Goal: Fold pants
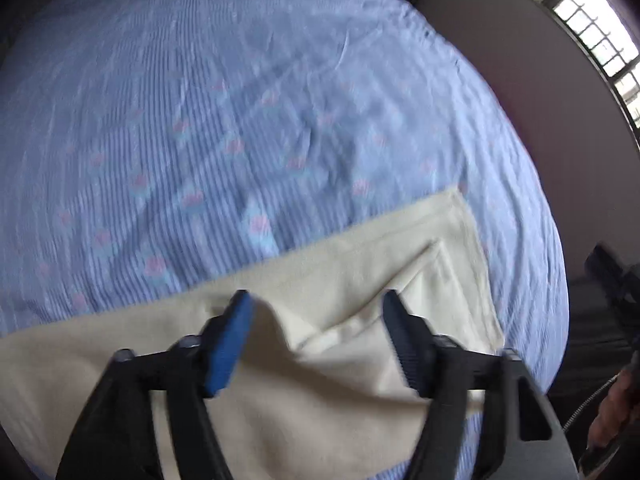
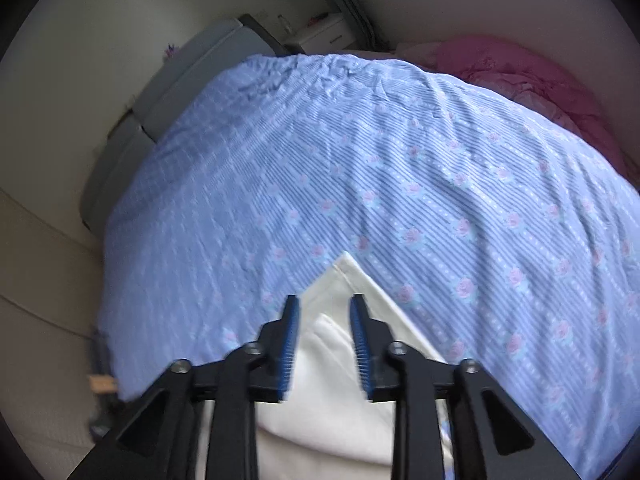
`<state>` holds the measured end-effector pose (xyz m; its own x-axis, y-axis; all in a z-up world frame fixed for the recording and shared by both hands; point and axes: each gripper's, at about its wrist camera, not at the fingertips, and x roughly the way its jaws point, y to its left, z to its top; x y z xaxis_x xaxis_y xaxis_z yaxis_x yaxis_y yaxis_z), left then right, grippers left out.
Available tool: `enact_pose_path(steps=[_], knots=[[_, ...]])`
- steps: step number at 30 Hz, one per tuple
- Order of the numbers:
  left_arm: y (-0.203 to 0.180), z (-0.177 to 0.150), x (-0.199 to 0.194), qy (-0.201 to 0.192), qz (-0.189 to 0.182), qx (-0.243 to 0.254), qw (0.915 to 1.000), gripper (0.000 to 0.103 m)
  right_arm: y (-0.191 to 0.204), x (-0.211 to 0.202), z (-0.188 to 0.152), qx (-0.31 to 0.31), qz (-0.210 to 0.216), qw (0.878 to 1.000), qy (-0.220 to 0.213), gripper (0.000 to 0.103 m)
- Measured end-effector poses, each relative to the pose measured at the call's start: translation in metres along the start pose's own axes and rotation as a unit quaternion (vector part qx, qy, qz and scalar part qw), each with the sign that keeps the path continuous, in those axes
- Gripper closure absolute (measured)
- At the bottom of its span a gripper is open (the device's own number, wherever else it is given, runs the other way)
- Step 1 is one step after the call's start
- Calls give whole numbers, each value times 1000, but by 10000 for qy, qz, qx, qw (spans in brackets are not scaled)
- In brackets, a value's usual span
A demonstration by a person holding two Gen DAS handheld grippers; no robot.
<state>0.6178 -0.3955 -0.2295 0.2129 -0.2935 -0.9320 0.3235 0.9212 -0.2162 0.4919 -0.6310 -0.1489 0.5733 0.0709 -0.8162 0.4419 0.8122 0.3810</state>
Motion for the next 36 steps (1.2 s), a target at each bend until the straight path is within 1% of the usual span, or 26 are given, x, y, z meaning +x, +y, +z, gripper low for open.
enact_pose_path(steps=[1, 2, 3, 4, 5, 6, 8, 10, 11, 12, 13, 16, 20, 21, 23, 24, 25, 26, 27, 28, 29, 30, 31, 33, 34, 36], knots=[[-6, 5, -10, -189, 103, 142, 9997, 21, -6, -1, -9, -27, -64, 10000, 39, 64], [-12, 9, -16, -309, 132, 289, 9990, 19, -12, -3, -16, -2, -112, 9999, 64, 64], [-20, 14, -22, -401, 29, 535, 9978, 19, -21, -6, -29, 113, -131, 9998, 97, 64], [-30, 18, -22, -337, -167, 859, 9956, 18, -29, -10, -38, 224, -119, 9996, 119, 63], [-40, 21, -19, -178, -366, 1183, 9921, 18, -38, -12, -47, 352, -117, 9992, 157, 61], [-53, 23, -12, 66, -570, 1556, 9861, 18, -50, -16, -62, 581, -152, 9979, 243, 58], [-75, 23, 5, 420, -755, 2191, 9719, 19, -69, -22, -83, 970, -186, 9945, 358, 56], [-96, 16, 32, 785, -672, 2830, 9535, 20, -87, -25, -107, 1272, -289, 9903, 484, 56], [-101, 14, 42, 891, -611, 2978, 9485, 20, -92, -23, -114, 1346, -341, 9889, 529, 56], [-107, 11, 60, 1092, -546, 3125, 9420, 22, -99, -21, -124, 1474, -395, 9863, 627, 56], [-110, 6, 71, 1244, -495, 3146, 9397, 25, -107, -16, -135, 1635, -380, 9827, 785, 56], [-113, 1, 104, 1599, -269, 3151, 9351, 26, -117, -2, -157, 1963, -242, 9748, 1032, 56], [-106, -7, 127, 1829, -33, 3195, 9298, 26, -118, 18, -167, 1988, -35, 9729, 1180, 56], [-104, -8, 130, 1862, -13, 3186, 9294, 28, -118, 24, -167, 1966, -72, 9728, 1221, 56], [-97, -7, 133, 1879, -57, 3112, 9315, 37, -123, 32, -166, 2004, -60, 9718, 1245, 56], [-93, -5, 132, 1857, -114, 3013, 9352, 51, -126, 34, -165, 2062, -9, 9705, 1248, 56], [-90, -2, 130, 1868, -236, 2882, 9389, 72, -128, 36, -164, 2077, 44, 9703, 1239, 56], [-88, 0, 128, 1909, -390, 2770, 9409, 84, -128, 38, -162, 2056, 36, 9708, 1238, 56], [-87, 1, 124, 1968, -581, 2657, 9420, 94, -129, 39, -160, 1980, 37, 9727, 1210, 59], [-87, 5, 120, 1973, -675, 2644, 9416, 94, -127, 39, -158, 1898, 57, 9744, 1206, 72], [-89, 6, 112, 1935, -812, 2711, 9394, 94, -125, 40, -155, 1825, 41, 9754, 1236, 80], [-95, 8, 101, 1785, -876, 2882, 9367, 95, -124, 38, -152, 1753, 16, 9762, 1273, 86], [-100, 12, 90, 1636, -926, 2984, 9357, 95, -124, 33, -151, 1759, 86, 9766, 1238, 88], [-110, 24, 63, 1209, -1087, 3132, 9357, 95, -121, 21, -144, 1800, 235, 9770, 1118, 90], [-117, 32, 51, 1033, -1100, 3219, 9347, 95, -119, 12, -137, 1835, 328, 9777, 969, 90], [-130, 53, 43, 721, -977, 3387, 9330, 95, -112, 1, -121, 1772, 415, 9809, 685, 90]])
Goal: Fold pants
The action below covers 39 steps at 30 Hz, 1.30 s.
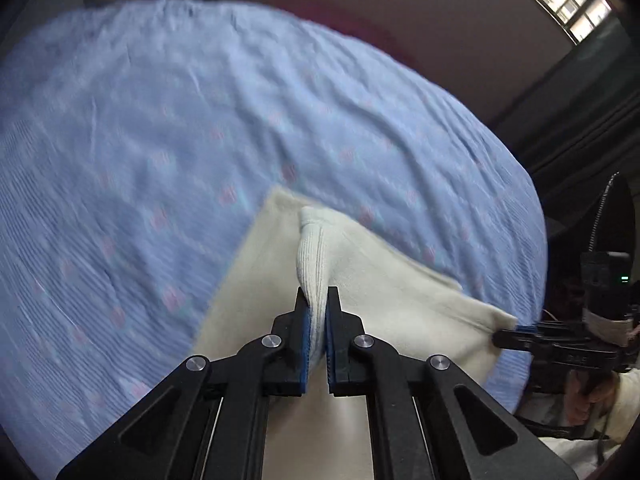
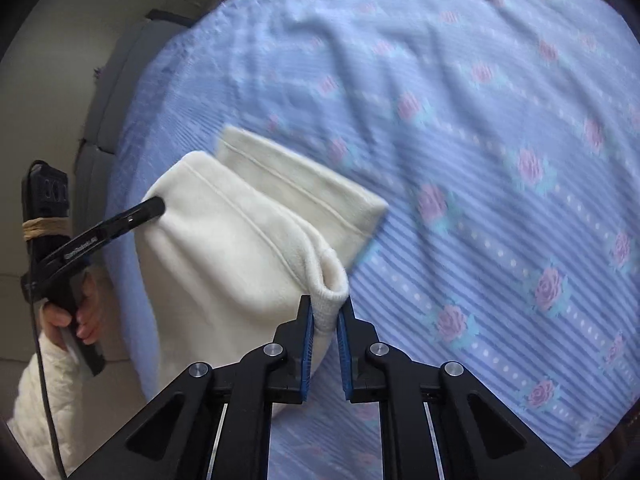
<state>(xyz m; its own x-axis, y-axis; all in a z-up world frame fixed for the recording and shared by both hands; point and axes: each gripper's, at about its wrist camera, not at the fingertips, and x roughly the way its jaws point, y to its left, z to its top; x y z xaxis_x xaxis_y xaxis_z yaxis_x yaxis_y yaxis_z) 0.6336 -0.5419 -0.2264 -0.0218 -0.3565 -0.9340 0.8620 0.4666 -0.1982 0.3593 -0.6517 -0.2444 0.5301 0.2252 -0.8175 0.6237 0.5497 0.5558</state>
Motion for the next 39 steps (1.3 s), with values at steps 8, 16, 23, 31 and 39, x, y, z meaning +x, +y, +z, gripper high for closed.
enact_pose_path(steps=[8, 16, 23, 31, 39], knots=[[33, 20, 66, 706, 798, -187, 9941, 95, 9, 30, 49, -238, -322, 9992, -12, 91], [31, 18, 67, 272, 826, -297, 9958, 94, -32, 4, 48, 131, -1007, 9934, -533, 99], [28, 31, 91, 288, 437, -657, 9965, 61, -28, 8, 37, 83, -629, 9979, -113, 92], [37, 41, 96, 282, 161, -1000, 9945, 87, -17, 55, 28, 189, -359, 9989, 220, 66], [26, 42, 54, -167, -322, -233, 9991, 90, -12, 27, 29, 63, -483, 9983, -325, 93]])
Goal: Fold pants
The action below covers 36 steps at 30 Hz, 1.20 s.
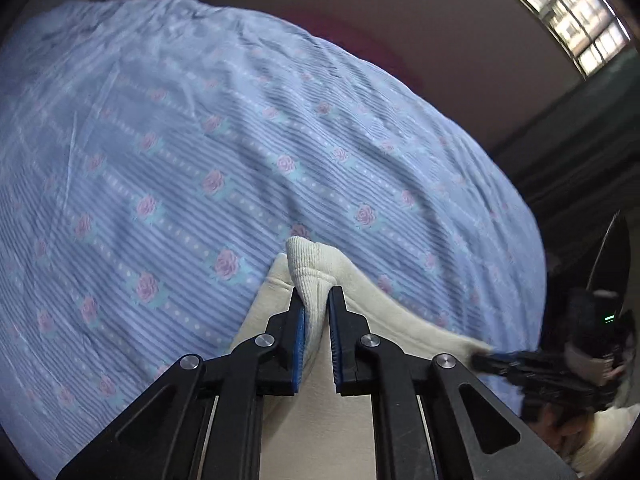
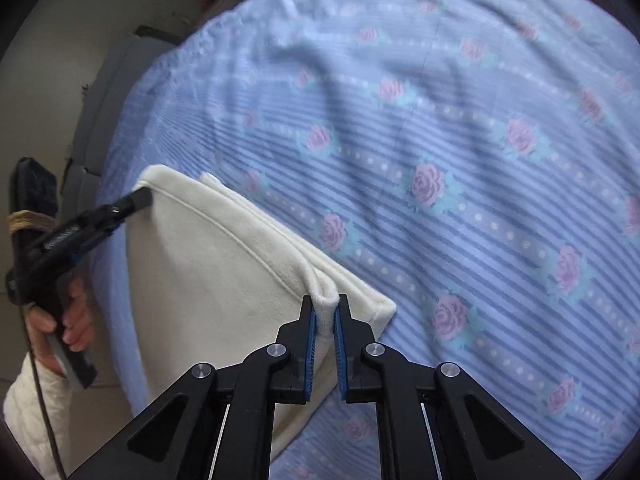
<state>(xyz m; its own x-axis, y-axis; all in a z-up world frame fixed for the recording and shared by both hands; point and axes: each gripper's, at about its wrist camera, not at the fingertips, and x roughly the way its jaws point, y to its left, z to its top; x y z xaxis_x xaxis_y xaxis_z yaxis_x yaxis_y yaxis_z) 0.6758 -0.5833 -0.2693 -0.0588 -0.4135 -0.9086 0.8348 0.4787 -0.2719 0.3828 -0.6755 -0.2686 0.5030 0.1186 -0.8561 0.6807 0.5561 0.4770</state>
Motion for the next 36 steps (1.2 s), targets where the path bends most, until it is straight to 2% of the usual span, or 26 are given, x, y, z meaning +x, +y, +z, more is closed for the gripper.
enact_pose_path(steps=[2, 5, 6, 8, 10, 12, 14, 17, 21, 25, 28, 31, 34, 35, 36], knots=[[3, 3, 17, 166, 507, 37, 9986, 85, 6, -2, -1, 10, -73, 10000, -22, 93], [9, 9, 32, 352, 1289, -139, 9909, 82, 11, 10, 6, -103, -639, 9977, 185, 92], [9, 15, 30, 326, 1409, -191, 9893, 82, 9, 9, 9, -80, -781, 9967, 215, 87], [2, 24, 12, 77, 1437, -232, 9893, 73, 11, -4, 17, -27, -1057, 9944, -27, 77], [-11, 26, -17, -295, 1466, -119, 9887, 51, 10, -23, 19, -37, -1111, 9935, -243, 52], [-27, 18, -44, -516, 1392, 36, 9889, 44, 13, -43, 20, -163, -992, 9942, -373, 50], [-39, -1, -68, -567, 1337, 112, 9893, 42, 20, -60, 19, -425, -843, 9949, -363, 48], [-60, -41, -100, -571, 1309, 118, 9897, 33, 30, -87, 6, -885, -482, 9943, -340, 37], [-81, -108, -138, -662, 1305, -262, 9889, 27, 58, -109, -25, -1633, -328, 9857, -253, 28], [-92, -185, -174, -721, 1387, -1071, 9819, 26, 87, -115, -65, -2187, -17, 9757, 153, 28], [-97, -249, -199, -714, 1330, -1920, 9697, 26, 112, -116, -103, -2687, 335, 9607, 617, 28], [-104, -320, -230, -813, 1524, -2790, 9446, 26, 137, -112, -142, -3223, 617, 9385, 1076, 28], [-110, -385, -260, -957, 1827, -3499, 9138, 25, 162, -112, -185, -3746, 884, 9116, 1443, 28], [-110, -405, -269, -1012, 1894, -3721, 9030, 25, 172, -112, -203, -3961, 984, 8991, 1584, 28], [-111, -431, -281, -1097, 1970, -4003, 8882, 24, 178, -111, -214, -4074, 1041, 8921, 1655, 28]])
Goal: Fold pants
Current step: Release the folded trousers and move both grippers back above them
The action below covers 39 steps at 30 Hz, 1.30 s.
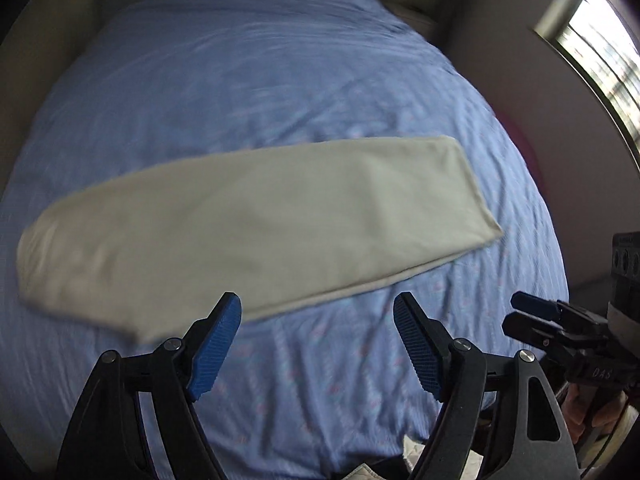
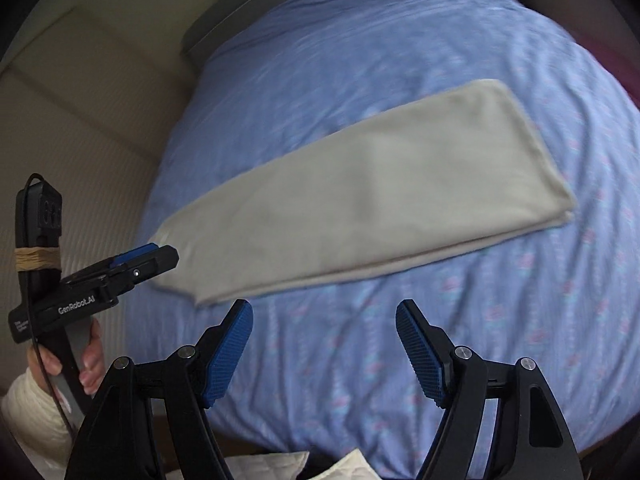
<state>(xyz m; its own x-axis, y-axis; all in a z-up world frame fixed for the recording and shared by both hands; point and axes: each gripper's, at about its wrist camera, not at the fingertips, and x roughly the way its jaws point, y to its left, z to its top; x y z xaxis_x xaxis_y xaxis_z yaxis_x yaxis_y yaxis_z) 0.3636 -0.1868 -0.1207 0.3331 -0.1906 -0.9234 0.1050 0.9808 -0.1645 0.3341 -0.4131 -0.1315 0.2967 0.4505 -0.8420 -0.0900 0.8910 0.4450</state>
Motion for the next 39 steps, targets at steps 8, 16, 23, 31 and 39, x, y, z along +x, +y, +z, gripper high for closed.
enact_pose_path(steps=[8, 16, 23, 31, 39], knots=[[121, -87, -61, -334, 563, -1293, 9894, 22, 118, 44, -25, -928, 516, 9933, 466, 28], [227, -132, -71, -210, 912, -1243, 9878, 20, 217, 114, -64, -984, 333, 9921, 703, 28], [288, -145, -52, 43, 707, -977, 9927, 20, 260, 178, -79, -736, 88, 9934, 872, 28], [333, -168, -6, 364, 440, -2128, 9754, 20, 278, 251, -63, -1348, -268, 9812, 1353, 29], [331, -193, 12, 333, 589, -2938, 9535, 20, 272, 309, -47, -1907, -306, 9653, 1757, 31]])
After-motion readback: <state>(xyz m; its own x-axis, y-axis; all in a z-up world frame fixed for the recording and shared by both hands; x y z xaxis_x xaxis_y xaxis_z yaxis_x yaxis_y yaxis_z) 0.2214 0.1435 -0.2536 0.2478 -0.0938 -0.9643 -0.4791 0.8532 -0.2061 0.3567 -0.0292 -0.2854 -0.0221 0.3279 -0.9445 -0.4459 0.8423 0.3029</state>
